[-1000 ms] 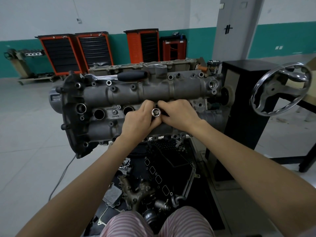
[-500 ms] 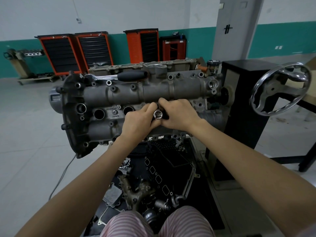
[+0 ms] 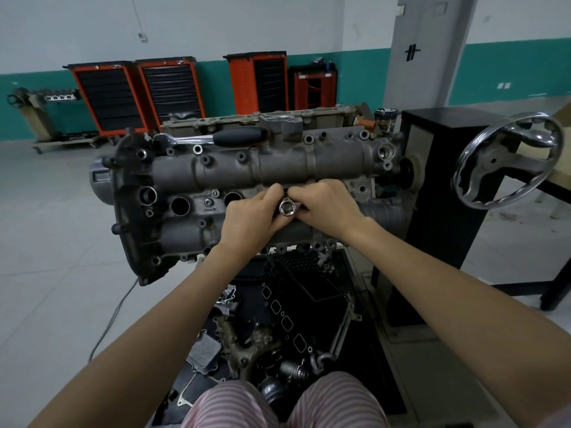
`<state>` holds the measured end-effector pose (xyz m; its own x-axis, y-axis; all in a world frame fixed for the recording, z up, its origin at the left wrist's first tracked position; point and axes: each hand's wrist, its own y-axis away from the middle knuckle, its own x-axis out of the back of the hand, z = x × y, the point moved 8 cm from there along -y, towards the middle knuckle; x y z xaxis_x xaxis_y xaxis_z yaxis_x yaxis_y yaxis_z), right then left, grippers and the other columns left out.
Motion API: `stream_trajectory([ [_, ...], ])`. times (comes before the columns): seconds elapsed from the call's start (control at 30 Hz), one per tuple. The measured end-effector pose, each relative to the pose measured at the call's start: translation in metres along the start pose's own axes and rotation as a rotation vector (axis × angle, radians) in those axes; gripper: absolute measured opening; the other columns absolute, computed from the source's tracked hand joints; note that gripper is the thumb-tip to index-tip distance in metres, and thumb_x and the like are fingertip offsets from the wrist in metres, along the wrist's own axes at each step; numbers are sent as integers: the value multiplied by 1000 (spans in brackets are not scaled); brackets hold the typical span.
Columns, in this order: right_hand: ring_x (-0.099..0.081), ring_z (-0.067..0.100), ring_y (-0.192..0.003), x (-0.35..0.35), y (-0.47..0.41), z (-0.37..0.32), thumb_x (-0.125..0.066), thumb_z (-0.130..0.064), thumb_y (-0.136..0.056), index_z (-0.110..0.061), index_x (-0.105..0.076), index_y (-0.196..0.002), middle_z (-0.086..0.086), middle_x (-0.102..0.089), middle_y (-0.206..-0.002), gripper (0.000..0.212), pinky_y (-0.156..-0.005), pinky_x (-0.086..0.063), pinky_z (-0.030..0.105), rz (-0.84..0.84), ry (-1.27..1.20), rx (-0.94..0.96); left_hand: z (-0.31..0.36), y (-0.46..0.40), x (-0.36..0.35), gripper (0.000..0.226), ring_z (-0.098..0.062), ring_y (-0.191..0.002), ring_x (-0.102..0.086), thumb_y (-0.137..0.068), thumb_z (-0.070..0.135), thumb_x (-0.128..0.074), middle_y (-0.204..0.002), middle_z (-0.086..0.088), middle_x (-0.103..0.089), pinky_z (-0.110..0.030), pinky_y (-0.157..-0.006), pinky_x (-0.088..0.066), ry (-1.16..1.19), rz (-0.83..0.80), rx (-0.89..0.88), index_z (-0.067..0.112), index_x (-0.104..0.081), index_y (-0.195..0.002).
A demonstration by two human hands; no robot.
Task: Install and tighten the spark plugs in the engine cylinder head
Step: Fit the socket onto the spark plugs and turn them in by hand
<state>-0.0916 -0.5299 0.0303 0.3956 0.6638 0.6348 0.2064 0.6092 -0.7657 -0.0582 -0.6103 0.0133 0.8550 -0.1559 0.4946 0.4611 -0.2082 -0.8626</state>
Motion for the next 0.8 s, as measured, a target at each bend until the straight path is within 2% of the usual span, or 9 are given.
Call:
stream_trajectory([
  [0.17, -60, 33, -56, -8, 0, 7, -64, -13, -75, -4, -59, -70, 13, -63, -60, 11, -49, -42, 34, -86, 4, -72, 1, 1, 1, 36, -25, -38, -51, -89, 35, -44, -55, -4, -56, -23, -37, -24, 1, -2, 10, 6, -51, -68],
  [0.27, -62, 33, -70, -16, 0, 14, -60, -25, -78, -7, -56, -86, 9, -66, -71, 20, -55, -37, 34, -153, 40, -126, 3, -1, 3, 34, -24, -34, -48, -85, 32, -44, -52, -5, -53, -21, -36, -23, 5, -1, 13, 4, -50, -67],
  [0.37, -62, 33, -73, -19, 0, 13, -58, -26, -80, -7, -55, -93, 9, -67, -75, 23, -54, -34, 33, -157, 80, -99, 4, -1, 2, 33, -24, -34, -47, -81, 33, -44, -55, -6, -54, -20, -36, -23, -13, -10, 6, 3, -50, -68],
  [0.5, -60, 34, -57, -11, -1, 6, -63, -13, -75, -4, -59, -77, 13, -64, -62, 10, -47, -34, 32, -99, 61, -57, 1, 0, -1, 34, -25, -38, -51, -80, 36, -46, -59, -5, -56, -21, -38, -23, -18, -18, 29, 3, -51, -71],
  [0.6, -56, 32, -45, -4, -2, 2, -69, -3, -64, -2, -57, -64, 12, -59, -53, 12, -42, -38, 30, -40, 37, -42, 0, -1, 0, 35, -22, -40, -51, -81, 39, -47, -57, -3, -55, -20, -39, -22, -14, -5, 36, 6, -49, -69],
  [0.7, -56, 31, -44, -4, -1, 3, -70, -3, -66, -4, -56, -60, 11, -59, -52, 16, -42, -38, 29, -32, 27, -46, 1, -1, 1, 35, -24, -40, -52, -87, 37, -46, -57, -3, -57, -21, -38, -24, -18, 2, 17, 7, -51, -70],
  [0.8, -58, 33, -51, -7, -1, 5, -66, -9, -73, -4, -57, -65, 12, -61, -56, 12, -45, -39, 31, -56, 28, -65, 2, 0, 1, 35, -24, -38, -50, -90, 34, -44, -57, -4, -57, -22, -38, -23, -16, -7, 11, 6, -53, -71],
])
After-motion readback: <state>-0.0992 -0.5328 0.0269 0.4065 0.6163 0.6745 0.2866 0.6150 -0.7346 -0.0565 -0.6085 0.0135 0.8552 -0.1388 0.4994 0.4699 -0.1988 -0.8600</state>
